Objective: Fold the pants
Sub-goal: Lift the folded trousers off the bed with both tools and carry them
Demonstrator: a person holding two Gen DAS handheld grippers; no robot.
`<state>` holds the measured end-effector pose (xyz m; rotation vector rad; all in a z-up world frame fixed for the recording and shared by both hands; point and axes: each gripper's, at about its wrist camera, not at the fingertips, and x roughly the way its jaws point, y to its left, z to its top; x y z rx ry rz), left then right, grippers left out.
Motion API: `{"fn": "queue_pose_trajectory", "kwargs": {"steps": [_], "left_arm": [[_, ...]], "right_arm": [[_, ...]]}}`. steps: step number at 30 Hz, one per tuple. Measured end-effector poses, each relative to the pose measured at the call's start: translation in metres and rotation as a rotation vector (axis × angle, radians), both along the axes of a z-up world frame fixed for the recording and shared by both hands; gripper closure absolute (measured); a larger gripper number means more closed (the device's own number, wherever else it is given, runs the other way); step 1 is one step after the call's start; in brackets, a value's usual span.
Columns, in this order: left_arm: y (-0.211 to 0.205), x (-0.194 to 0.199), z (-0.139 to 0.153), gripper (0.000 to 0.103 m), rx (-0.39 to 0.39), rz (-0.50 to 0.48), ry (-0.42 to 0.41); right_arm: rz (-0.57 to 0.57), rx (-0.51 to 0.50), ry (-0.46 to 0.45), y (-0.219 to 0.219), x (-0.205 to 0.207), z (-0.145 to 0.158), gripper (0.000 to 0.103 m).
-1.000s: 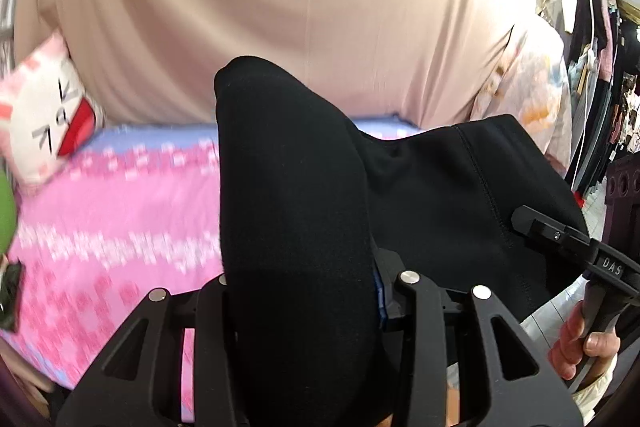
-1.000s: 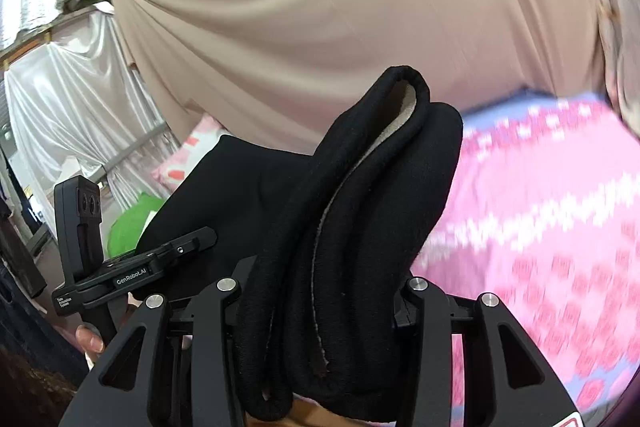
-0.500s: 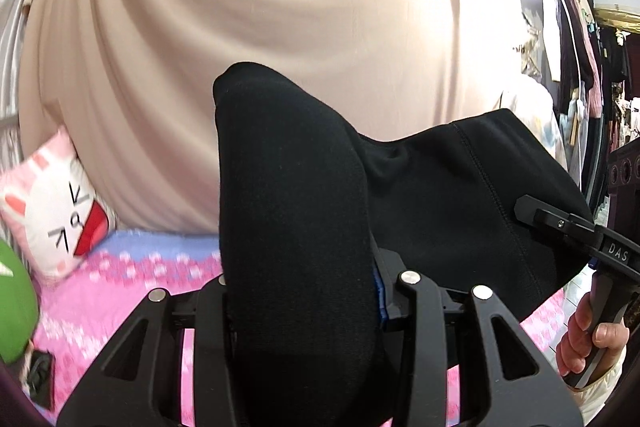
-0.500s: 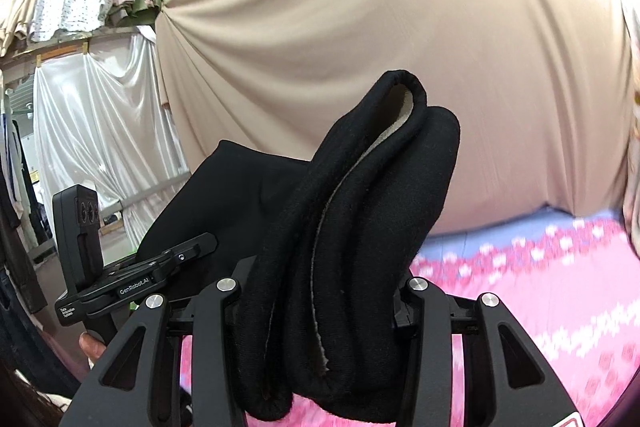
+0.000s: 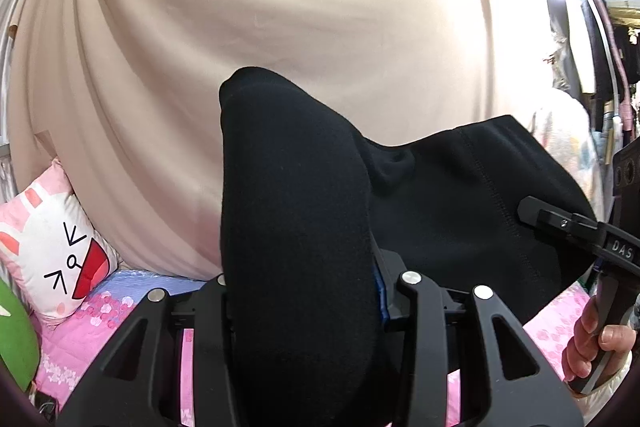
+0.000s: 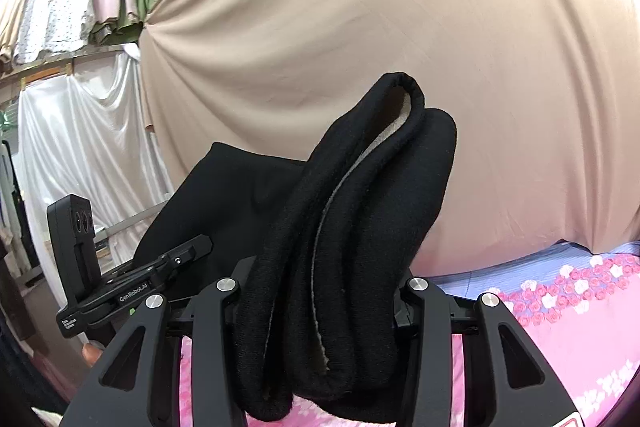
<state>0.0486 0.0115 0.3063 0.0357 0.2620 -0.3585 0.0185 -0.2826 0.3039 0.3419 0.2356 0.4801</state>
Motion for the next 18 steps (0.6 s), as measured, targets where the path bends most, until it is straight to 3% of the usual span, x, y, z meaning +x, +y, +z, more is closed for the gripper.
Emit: {"fn": "queue_pose_trajectory", "kwargs": {"steps": [9,18], "left_arm": [[-0.029,0.092,-0.049,0.064,0.041,0.043,0.074],[-0.054,0.181,-0.136,0.064,0.098,0.078,0.232]], "right_arm": [[-0.011,0.065,0.105,-0.016,0.1,-0.057,0.062],[-0.049,0.094,0.263,-0.025,0.181,-0.144,0.062]]}}
